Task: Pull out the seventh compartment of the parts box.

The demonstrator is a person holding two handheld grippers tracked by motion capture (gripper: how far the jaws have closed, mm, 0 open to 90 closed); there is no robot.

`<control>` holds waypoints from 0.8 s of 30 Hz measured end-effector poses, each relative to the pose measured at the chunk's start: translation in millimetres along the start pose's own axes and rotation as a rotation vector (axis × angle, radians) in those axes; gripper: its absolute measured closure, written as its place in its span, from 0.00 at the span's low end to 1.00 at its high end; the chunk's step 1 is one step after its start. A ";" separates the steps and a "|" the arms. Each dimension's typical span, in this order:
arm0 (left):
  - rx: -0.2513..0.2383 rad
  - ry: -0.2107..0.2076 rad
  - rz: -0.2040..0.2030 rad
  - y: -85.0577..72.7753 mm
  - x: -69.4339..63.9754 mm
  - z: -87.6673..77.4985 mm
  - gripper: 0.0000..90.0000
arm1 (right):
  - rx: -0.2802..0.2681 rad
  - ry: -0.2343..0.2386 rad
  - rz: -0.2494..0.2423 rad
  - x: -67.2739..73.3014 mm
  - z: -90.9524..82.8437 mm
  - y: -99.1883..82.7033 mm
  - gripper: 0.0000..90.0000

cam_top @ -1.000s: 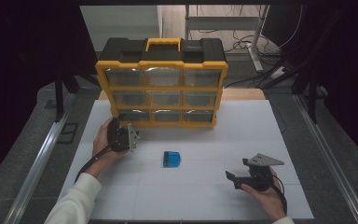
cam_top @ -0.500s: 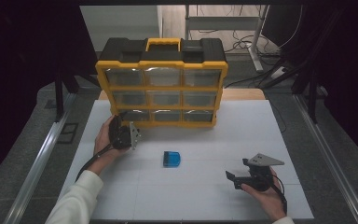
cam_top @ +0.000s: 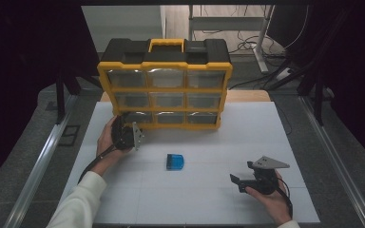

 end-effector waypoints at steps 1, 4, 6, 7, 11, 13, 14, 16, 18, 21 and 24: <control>0.000 0.002 -0.002 0.0 0.2 0.3 0.17 | 0.000 0.000 0.000 0.1 0.2 0.0 0.14; -0.002 0.003 -0.008 0.1 0.5 1.2 0.18 | 0.001 0.000 0.000 0.1 0.4 0.0 0.14; -0.017 0.003 -0.024 1.1 -0.9 3.0 0.18 | 0.001 0.000 -0.001 0.0 0.6 -0.1 0.14; -0.018 0.004 -0.023 1.2 -1.3 4.1 0.18 | 0.001 0.000 0.000 0.1 0.5 0.0 0.14; -0.021 0.010 -0.021 1.1 -1.2 6.4 0.18 | 0.001 0.001 -0.001 0.1 0.8 -0.1 0.14; -0.023 0.017 -0.024 1.0 -1.0 7.8 0.19 | 0.002 0.002 -0.001 0.2 0.9 -0.2 0.14; -0.023 0.017 -0.024 1.0 -1.0 7.8 0.19 | 0.002 0.002 -0.001 0.2 0.9 -0.2 0.14; -0.035 0.022 -0.035 1.5 -1.5 9.5 0.20 | 0.004 0.001 -0.001 0.0 1.2 -0.3 0.14; -0.014 0.027 -0.008 0.4 -0.1 9.0 0.21 | 0.004 0.001 0.000 -0.2 1.3 -0.4 0.14; -0.032 0.041 -0.022 1.5 -0.6 11.3 0.23 | 0.005 0.001 -0.001 -0.1 1.5 -0.5 0.14; -0.019 0.047 -0.010 0.7 0.2 11.3 0.25 | 0.005 0.001 0.000 -0.1 1.5 -0.5 0.14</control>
Point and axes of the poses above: each handheld gripper's, and its own axes: z roughly forward along the jaws, y roughly out of its top, x roughly to its left, the point moved 7 cm from there along z, roughly forward along the jaws, and after that the axes turned 1 degree about -z, right-handed, at the moved point
